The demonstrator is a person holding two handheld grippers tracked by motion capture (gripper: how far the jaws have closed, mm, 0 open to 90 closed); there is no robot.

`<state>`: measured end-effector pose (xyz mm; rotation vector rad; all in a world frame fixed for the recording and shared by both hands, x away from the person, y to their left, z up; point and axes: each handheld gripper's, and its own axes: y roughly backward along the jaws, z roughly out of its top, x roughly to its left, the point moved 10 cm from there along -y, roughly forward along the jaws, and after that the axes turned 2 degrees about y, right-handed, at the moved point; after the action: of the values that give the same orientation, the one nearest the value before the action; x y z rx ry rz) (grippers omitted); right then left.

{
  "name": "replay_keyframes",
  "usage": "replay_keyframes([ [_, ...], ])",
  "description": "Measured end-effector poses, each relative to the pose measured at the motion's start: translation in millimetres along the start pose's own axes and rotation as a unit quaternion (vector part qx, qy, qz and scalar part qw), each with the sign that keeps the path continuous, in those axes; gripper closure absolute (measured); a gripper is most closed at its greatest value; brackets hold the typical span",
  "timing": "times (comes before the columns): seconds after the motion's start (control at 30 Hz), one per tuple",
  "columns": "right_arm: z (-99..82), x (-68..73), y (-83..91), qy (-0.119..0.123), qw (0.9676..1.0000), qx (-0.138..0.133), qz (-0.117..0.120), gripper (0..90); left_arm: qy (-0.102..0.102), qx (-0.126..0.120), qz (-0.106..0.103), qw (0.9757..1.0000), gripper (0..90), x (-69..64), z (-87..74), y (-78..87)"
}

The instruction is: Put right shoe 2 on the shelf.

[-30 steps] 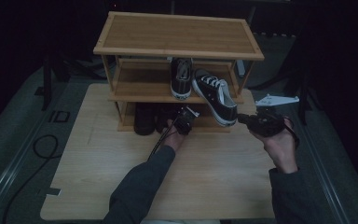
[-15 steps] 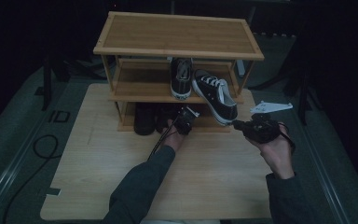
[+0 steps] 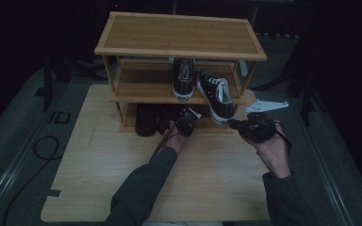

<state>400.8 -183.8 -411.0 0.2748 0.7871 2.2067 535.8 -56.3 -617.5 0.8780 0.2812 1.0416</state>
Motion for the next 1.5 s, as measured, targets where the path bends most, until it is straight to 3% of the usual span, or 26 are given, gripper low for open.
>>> replay_keyframes([
  [0.7, 10.6, 5.2, -14.5, 0.004, 0.9997, 0.001, 0.025, 90.0, 0.001, 0.0, 0.001, 1.0, 90.0, 0.0, 0.0, 0.0],
  [1.0, 13.4, -6.3, -25.1, 0.006, 0.9999, 0.011, -0.009, 90.0, 0.0, 0.0, 0.001, 1.0, 90.0, 0.0, 0.0, 0.0],
  [1.5, 17.3, -16.5, -30.5, -0.001, 0.9999, 0.012, -0.011, 90.0, -0.001, 0.001, 0.001, 1.0, 90.0, 0.2, 0.4, -0.4],
])
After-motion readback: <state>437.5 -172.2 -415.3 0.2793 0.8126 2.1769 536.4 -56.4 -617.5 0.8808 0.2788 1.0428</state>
